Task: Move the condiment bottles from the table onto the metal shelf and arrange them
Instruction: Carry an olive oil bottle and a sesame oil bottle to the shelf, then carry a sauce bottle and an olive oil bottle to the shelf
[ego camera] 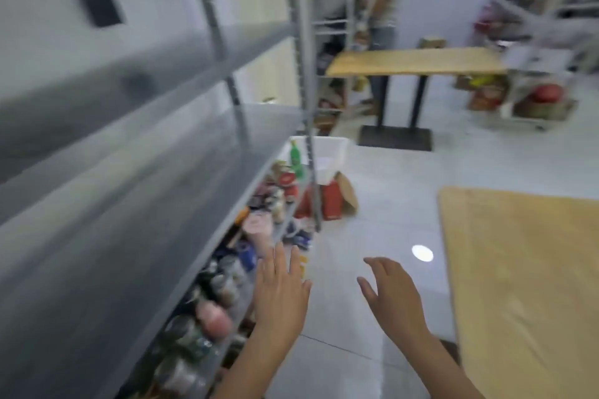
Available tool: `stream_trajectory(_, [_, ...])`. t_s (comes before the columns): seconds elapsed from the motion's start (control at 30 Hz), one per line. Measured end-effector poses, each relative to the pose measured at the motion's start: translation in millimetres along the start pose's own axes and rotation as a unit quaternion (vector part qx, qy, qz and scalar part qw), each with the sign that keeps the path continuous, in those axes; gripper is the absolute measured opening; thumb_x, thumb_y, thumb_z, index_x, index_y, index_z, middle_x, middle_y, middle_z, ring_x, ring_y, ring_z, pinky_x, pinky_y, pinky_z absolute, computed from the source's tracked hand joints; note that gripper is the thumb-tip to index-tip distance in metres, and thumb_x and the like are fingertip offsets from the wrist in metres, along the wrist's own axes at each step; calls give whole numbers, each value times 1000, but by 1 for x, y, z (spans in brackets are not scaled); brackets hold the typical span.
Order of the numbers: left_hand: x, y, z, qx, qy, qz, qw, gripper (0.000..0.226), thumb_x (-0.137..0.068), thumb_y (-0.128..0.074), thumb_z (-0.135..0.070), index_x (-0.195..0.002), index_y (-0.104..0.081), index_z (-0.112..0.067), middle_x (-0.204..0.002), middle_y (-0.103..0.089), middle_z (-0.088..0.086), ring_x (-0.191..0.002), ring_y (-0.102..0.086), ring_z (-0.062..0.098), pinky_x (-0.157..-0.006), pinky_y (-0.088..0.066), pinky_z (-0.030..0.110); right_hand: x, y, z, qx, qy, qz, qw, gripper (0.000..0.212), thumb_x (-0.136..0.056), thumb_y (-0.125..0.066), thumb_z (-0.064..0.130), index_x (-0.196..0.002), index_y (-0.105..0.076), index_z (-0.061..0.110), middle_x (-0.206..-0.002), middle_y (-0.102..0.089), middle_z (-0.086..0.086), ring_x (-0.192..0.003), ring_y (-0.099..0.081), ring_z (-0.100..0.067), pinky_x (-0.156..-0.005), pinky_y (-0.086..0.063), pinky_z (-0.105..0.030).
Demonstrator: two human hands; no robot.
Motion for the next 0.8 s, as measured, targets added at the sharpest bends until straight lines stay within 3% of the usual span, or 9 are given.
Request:
stream_trajectory(0.13, [-14,-23,-107,24,-145,33,989,71,-49,-91,-39,-110,-70,-8,-111,-67,22,-99,-66,38,-78,-56,47,46,28,-89,24,-169,-21,985,37,-68,-83,18,-101,-70,11,-93,-70,-3,-83,-68,-25,-69,-54,-33])
stream_trajectory(0.3, [-10,-36,-203,29,-312,51,948,68,-50,-90,-40,-108,-72,-9,-107,-68,20,-97,-67,36,-76,-56,44,100,61,-162,41,-331,-68,940,34,-72,-80,17,-103,-69,10,-95,-69,-5,-86,-67,-28,-70,-54,-36])
stream_trajectory(0.47, [-18,-45,-258,34,-426,54,902,68,-48,-91,-38,-107,-72,-10,-104,-69,19,-95,-68,34,-74,-57,43,142,87,-186,29,-474,-151,867,36,-93,-55,28,-127,-56,17,-123,-58,1,-114,-53,-18,-89,-43,-31])
stream_trajectory(0.67, [-28,-59,-308,39,-558,81,825,71,-45,-92,-35,-108,-71,-10,-103,-69,19,-92,-68,35,-72,-57,44,179,100,-188,22,-615,-212,759,39,-96,-47,31,-134,-46,22,-134,-50,4,-124,-44,-15,-97,-38,-28])
stream_trajectory(0.73, [-25,-55,-327,38,-600,86,794,72,-55,-89,-37,-117,-66,-10,-113,-65,20,-102,-65,36,-81,-55,45,195,108,-183,26,-662,-240,710,39,-96,-47,30,-135,-46,23,-137,-48,3,-127,-42,-16,-99,-37,-29])
stream_trajectory(0.8, [-16,-47,-344,40,-642,115,757,67,-86,-64,-40,-143,-39,-13,-142,-43,20,-132,-41,36,-106,-37,45,214,113,-175,33,-703,-259,662,42,-96,-47,31,-137,-44,21,-142,-44,1,-131,-38,-18,-103,-34,-31])
Point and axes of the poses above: each hand's wrist, its own x-axis away from the middle knuckle, its own y-axis out of the back of the hand, z = x × y, the point moved 2 cm from there along -x, towards the middle knuckle
